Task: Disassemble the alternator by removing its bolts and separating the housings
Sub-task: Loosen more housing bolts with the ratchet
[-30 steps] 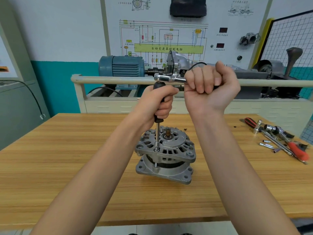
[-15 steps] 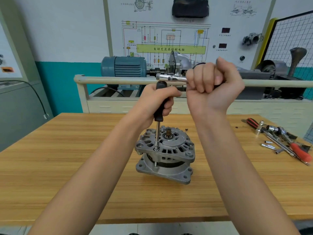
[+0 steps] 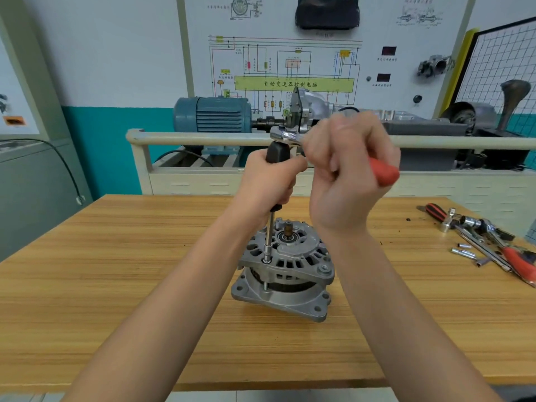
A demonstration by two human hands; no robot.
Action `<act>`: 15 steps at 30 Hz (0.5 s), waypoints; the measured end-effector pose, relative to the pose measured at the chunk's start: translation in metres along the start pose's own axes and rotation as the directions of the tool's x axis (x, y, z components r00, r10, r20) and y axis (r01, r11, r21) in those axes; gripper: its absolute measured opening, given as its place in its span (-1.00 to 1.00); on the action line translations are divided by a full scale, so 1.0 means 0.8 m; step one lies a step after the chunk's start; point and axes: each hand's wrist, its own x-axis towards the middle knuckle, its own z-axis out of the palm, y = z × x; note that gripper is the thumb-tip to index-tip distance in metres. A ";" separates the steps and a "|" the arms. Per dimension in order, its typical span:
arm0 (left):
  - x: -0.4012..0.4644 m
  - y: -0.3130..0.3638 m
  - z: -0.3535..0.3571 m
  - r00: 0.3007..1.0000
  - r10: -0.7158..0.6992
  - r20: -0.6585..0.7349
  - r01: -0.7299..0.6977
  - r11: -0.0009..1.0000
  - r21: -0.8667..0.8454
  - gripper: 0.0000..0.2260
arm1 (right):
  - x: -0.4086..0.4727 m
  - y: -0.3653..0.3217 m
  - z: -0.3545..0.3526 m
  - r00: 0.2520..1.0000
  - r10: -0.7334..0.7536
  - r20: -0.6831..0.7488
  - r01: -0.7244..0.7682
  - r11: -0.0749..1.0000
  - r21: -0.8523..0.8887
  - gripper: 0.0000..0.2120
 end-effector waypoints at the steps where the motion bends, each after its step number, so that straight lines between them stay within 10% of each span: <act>1: 0.000 0.000 0.000 1.000 0.019 -0.021 -0.018 1.000 0.024 -0.68 | -0.004 0.001 0.006 0.999 -0.033 0.022 0.035 0.997 -0.076 -0.67; 6: 0.001 -0.003 -0.007 0.999 0.049 0.019 -0.050 0.998 0.042 -0.65 | 0.017 -0.002 -0.005 0.989 0.144 -0.032 -0.138 0.979 0.149 -0.58; 15: 0.004 0.005 -0.028 0.934 0.035 0.356 -0.019 0.999 -0.047 -0.73 | 0.049 0.016 -0.044 0.744 0.645 -0.173 -0.314 0.566 0.763 -0.60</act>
